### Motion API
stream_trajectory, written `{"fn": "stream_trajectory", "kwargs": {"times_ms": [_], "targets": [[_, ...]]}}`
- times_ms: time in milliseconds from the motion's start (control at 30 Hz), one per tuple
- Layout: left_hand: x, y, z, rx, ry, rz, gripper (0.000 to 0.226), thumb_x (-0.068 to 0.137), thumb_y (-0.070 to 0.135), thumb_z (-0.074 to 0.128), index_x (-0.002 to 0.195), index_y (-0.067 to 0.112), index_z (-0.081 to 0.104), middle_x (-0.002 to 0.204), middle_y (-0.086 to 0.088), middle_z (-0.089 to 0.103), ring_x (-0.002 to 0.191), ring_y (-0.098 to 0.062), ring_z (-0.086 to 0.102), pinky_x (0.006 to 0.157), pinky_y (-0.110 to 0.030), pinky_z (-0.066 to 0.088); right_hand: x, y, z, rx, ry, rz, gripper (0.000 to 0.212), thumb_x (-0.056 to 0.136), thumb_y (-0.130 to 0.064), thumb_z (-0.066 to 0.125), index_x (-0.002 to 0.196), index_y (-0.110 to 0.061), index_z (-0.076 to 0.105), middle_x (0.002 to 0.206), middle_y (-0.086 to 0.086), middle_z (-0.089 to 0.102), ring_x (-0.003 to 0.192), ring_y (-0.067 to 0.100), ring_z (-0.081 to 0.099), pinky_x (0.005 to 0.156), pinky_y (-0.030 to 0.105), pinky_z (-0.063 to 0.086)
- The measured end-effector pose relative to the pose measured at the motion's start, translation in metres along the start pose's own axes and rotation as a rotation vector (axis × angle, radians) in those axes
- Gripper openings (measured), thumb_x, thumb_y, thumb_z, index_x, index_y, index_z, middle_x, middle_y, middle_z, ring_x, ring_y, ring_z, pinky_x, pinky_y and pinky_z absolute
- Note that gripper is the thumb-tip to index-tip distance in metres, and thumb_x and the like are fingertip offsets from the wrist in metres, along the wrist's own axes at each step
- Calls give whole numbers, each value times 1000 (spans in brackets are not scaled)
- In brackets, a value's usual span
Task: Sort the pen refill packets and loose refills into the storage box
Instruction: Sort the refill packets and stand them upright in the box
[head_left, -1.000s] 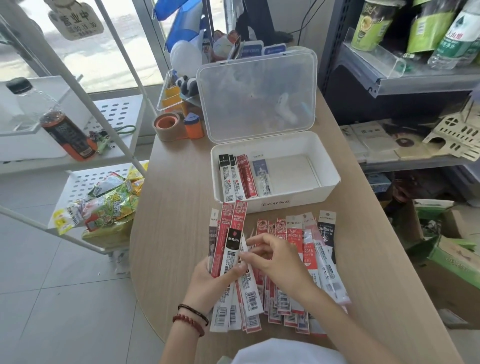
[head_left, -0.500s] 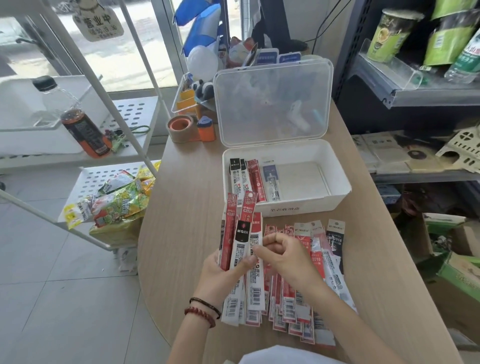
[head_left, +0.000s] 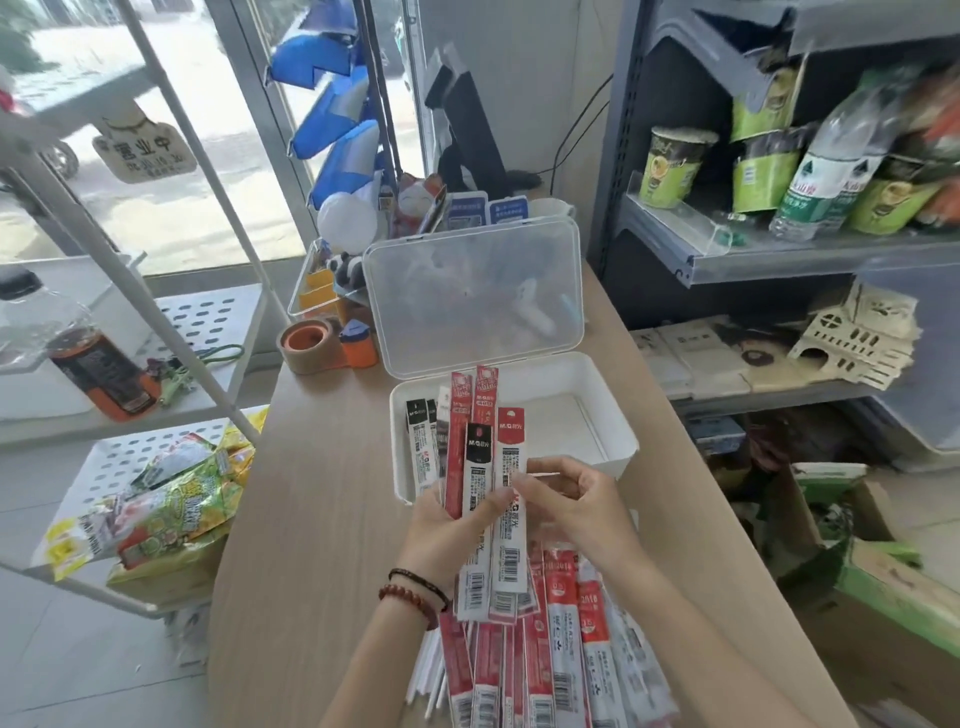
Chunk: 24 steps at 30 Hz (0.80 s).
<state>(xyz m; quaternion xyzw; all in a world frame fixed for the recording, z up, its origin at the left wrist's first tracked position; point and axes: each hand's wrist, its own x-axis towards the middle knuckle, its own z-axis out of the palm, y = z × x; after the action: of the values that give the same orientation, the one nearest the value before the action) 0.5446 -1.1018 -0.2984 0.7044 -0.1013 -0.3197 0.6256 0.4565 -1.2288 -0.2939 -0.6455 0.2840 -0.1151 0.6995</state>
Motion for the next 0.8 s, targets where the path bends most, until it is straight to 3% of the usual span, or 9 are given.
{"fn": "stream_trajectory", "kwargs": {"times_ms": [100,167,300,400,467,567,633,733,800], "targets": [[15,9,0,-32,91,-5,19,73,25,77,89,21,67,87,1,75,85,-19,72,80,-40,57,14,-9,2,-3,-10,5,48,63,-39,83,103,-17,67,88,0,77,77,15,75,63,31,60],[21,14,-1,-39,108,-16,21,74,28,77,91,22,67,86,2,75,83,-17,71,78,-39,58,26,-11,5,0,-18,25,45,67,-35,84,103,-14,68,91,2,77,80,16,75,70,36,62],[27,21,-11,-54,119,-47,23,74,33,76,90,24,63,81,7,70,75,-7,66,62,-24,52,49,-11,15,-8,-66,29,31,77,-27,80,102,-13,68,96,3,75,82,11,73,70,26,60],[32,27,-26,-73,94,-64,43,63,31,81,99,13,68,89,-6,75,85,-25,71,80,-44,57,62,-12,24,7,-121,31,25,82,-21,76,103,-12,66,98,5,74,85,14,73,73,30,61],[36,29,-35,-91,105,-64,42,62,27,81,98,11,68,93,-11,75,88,-29,71,84,-48,56,69,-14,31,-2,-139,23,23,82,-21,76,101,-12,66,97,6,75,85,16,74,76,37,61],[40,30,-47,-140,110,-89,48,62,28,80,103,9,65,96,-14,74,89,-32,71,85,-51,54,76,-20,39,21,-137,8,23,82,-18,76,100,-8,66,92,6,75,81,16,74,68,32,61],[40,29,-56,-132,135,-92,39,71,26,77,104,9,64,92,-12,74,84,-29,72,80,-45,57,79,-23,41,55,-133,9,23,83,-17,75,101,-7,64,89,5,76,80,17,74,65,30,61],[37,24,-73,-101,210,-77,21,81,21,71,97,11,63,84,-7,74,69,-18,71,59,-29,56,80,-22,41,2,-108,-3,18,84,-19,74,97,-12,63,84,-2,76,72,8,72,56,21,55],[34,21,-85,-102,255,-70,17,82,21,70,94,12,63,81,-5,72,65,-15,69,55,-26,54,81,-15,43,-61,-53,-14,19,83,-21,75,96,-14,64,86,-4,75,70,5,71,53,18,51]]}}
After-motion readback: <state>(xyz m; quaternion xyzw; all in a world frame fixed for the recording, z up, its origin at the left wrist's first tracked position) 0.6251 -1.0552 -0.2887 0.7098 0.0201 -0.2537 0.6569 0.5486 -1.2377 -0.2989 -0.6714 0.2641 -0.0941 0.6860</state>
